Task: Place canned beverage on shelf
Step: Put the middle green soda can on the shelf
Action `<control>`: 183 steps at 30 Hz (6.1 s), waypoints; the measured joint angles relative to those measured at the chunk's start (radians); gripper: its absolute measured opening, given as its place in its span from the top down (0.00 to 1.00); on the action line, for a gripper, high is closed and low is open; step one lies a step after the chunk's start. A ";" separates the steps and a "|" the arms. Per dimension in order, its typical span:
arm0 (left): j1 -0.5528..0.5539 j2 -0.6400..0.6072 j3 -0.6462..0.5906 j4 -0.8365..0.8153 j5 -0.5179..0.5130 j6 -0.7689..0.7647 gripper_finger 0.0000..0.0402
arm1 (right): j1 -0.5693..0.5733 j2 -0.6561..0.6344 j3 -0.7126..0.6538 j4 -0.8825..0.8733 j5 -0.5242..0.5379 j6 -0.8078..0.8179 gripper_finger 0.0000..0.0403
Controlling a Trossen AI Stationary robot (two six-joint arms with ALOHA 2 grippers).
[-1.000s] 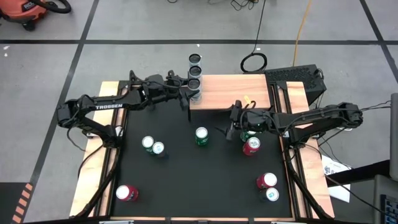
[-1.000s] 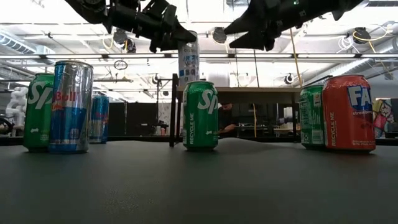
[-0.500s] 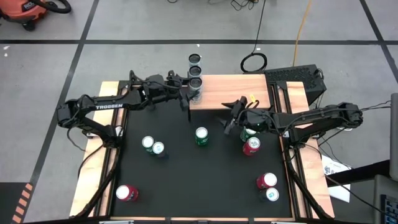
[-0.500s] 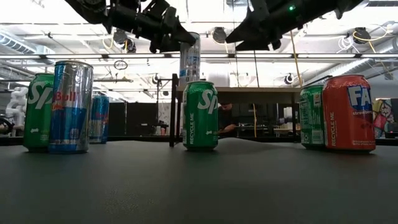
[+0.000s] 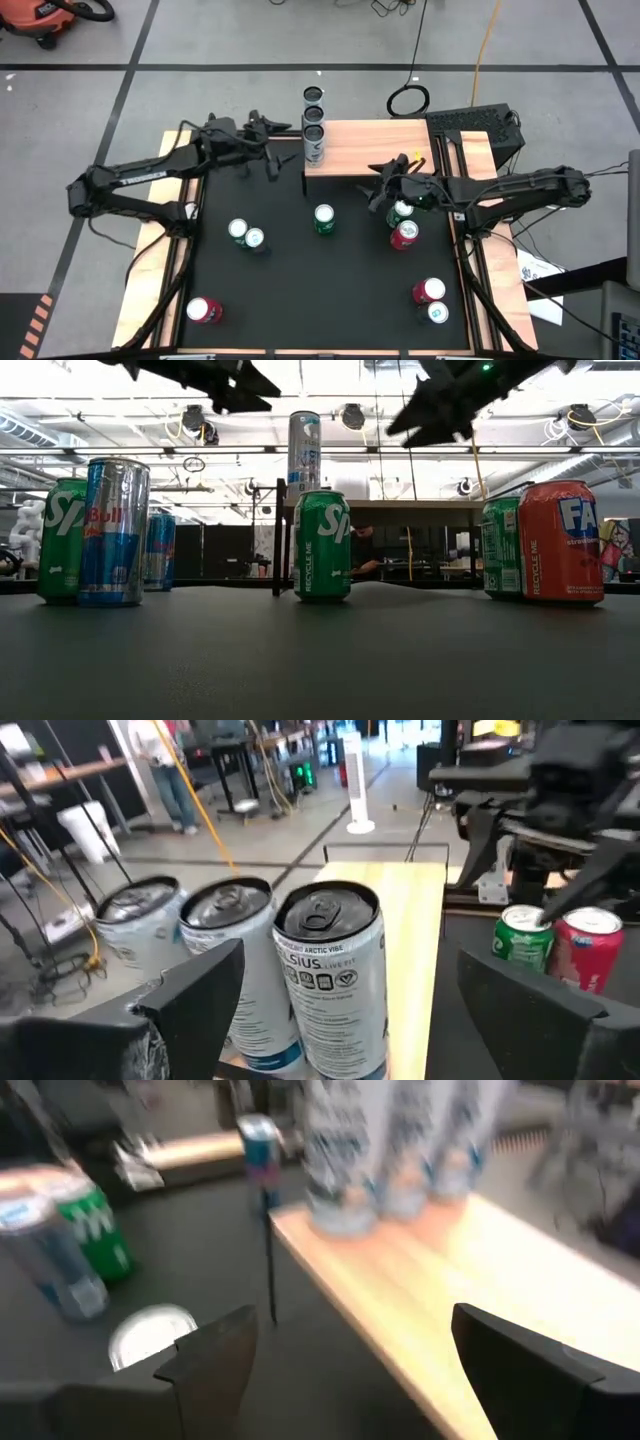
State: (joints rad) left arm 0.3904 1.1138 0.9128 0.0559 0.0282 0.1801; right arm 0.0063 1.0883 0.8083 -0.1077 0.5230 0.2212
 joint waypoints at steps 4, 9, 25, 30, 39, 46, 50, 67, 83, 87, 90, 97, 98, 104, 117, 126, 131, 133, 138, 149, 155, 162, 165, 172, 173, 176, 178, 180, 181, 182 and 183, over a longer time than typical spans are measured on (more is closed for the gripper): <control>0.002 -0.051 -0.101 0.104 0.000 0.022 0.10 | -0.005 -0.035 0.051 -0.196 0.024 0.070 0.21; 0.005 -0.069 -0.242 0.291 -0.030 0.064 0.10 | -0.028 -0.033 0.053 -0.113 -0.017 -0.048 0.21; 0.108 -0.076 -0.261 0.439 -0.208 0.117 0.09 | -0.273 0.102 0.111 0.137 -0.629 -0.260 0.21; 0.107 -0.082 -0.228 0.465 -0.220 0.106 0.09 | -0.324 0.102 0.176 0.141 -0.629 -0.295 0.21; 0.108 -0.073 -0.230 0.376 -0.317 0.090 0.09 | -0.404 0.132 0.213 0.121 -0.814 -0.292 0.21; 0.085 -0.065 -0.297 0.334 -0.239 -0.019 0.09 | -0.343 0.342 0.211 0.183 -0.870 -0.328 0.21; 0.053 -0.074 -0.313 0.245 -0.248 -0.069 0.09 | -0.310 0.424 0.212 0.200 -0.870 -0.316 0.21; -0.238 -0.070 -0.372 0.150 -0.238 -0.140 0.09 | -0.178 0.534 0.211 0.209 -0.918 -0.347 0.21; -0.387 -0.053 -0.434 0.215 -0.361 -0.202 0.09 | -0.161 0.597 0.211 0.206 -0.833 -0.364 0.17; -0.386 -0.053 -0.434 0.215 -0.376 -0.202 0.09 | -0.161 0.596 0.212 0.193 -0.833 -0.355 0.28; -0.386 -0.053 -0.434 0.215 -0.386 -0.202 0.09 | -0.161 0.596 0.212 0.192 -0.824 -0.320 0.34; -0.386 -0.053 -0.434 0.214 -0.430 -0.202 0.09 | -0.159 0.592 0.212 0.200 -0.785 -0.239 0.35; -0.386 -0.053 -0.434 0.214 -0.430 -0.202 0.09 | -0.156 0.592 0.212 0.197 -0.787 -0.234 0.34; -0.386 -0.053 -0.434 0.210 -0.430 -0.201 0.09 | -0.119 0.597 0.212 0.187 -0.797 -0.297 0.17; -0.386 -0.053 -0.433 0.198 -0.430 -0.201 0.09 | -0.102 0.598 0.210 0.176 -0.731 -0.290 0.15; -0.386 -0.053 -0.433 0.198 -0.430 -0.201 0.09 | -0.103 0.590 0.211 0.178 -0.661 -0.207 0.32; -0.386 -0.053 -0.433 0.196 -0.430 -0.201 0.09 | -0.103 0.515 0.208 0.158 -0.654 -0.121 0.32; -0.386 -0.053 -0.433 0.196 -0.430 -0.201 0.09 | -0.105 0.460 0.208 0.151 -0.654 -0.088 0.32; -0.386 -0.053 -0.433 0.194 -0.430 -0.200 0.09 | -0.125 0.304 0.209 0.093 -0.648 -0.008 0.31; -0.385 -0.053 -0.433 0.203 -0.430 -0.200 0.09 | -0.282 0.153 0.332 -0.152 -0.343 -0.101 0.31; -0.385 -0.053 -0.433 0.205 -0.430 -0.200 0.09 | -0.447 0.279 0.439 -0.167 -0.446 -0.160 0.31; -0.385 -0.053 -0.433 0.206 -0.430 -0.200 0.09 | -0.575 0.456 0.604 -0.176 -0.573 -0.199 0.31; -0.385 -0.053 -0.433 0.205 -0.431 -0.200 0.09 | -0.602 0.514 0.654 -0.207 -0.606 -0.201 0.31; -0.385 -0.053 -0.433 0.196 -0.442 -0.199 0.09 | -0.629 0.570 0.697 -0.227 -0.638 -0.219 0.31; -0.385 -0.053 -0.433 0.196 -0.449 -0.199 0.09 | -0.631 0.573 0.697 -0.225 -0.651 -0.220 0.31; -0.385 -0.053 -0.433 0.196 -0.453 -0.199 0.09 | -0.634 0.576 0.698 -0.223 -0.659 -0.232 0.31; -0.385 -0.053 -0.433 0.196 -0.454 -0.199 0.09 | -0.634 0.575 0.698 -0.224 -0.659 -0.240 0.29; -0.385 -0.053 -0.433 0.196 -0.455 -0.199 0.09 | -0.634 0.576 0.697 -0.217 -0.659 -0.238 0.26; -0.385 -0.053 -0.433 0.196 -0.456 -0.199 0.09 | -0.634 0.576 0.697 -0.213 -0.659 -0.238 0.24; -0.385 -0.053 -0.433 0.196 -0.456 -0.197 0.09 | -0.634 0.577 0.696 -0.208 -0.659 -0.238 0.22; -0.385 -0.053 -0.433 0.196 -0.457 -0.193 0.09 | -0.634 0.578 0.696 -0.204 -0.659 -0.239 0.19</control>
State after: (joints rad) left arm 0.0051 1.0603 0.4797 0.2523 -0.4290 -0.0131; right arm -0.6281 1.6659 1.5043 -0.3116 -0.1357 -0.0175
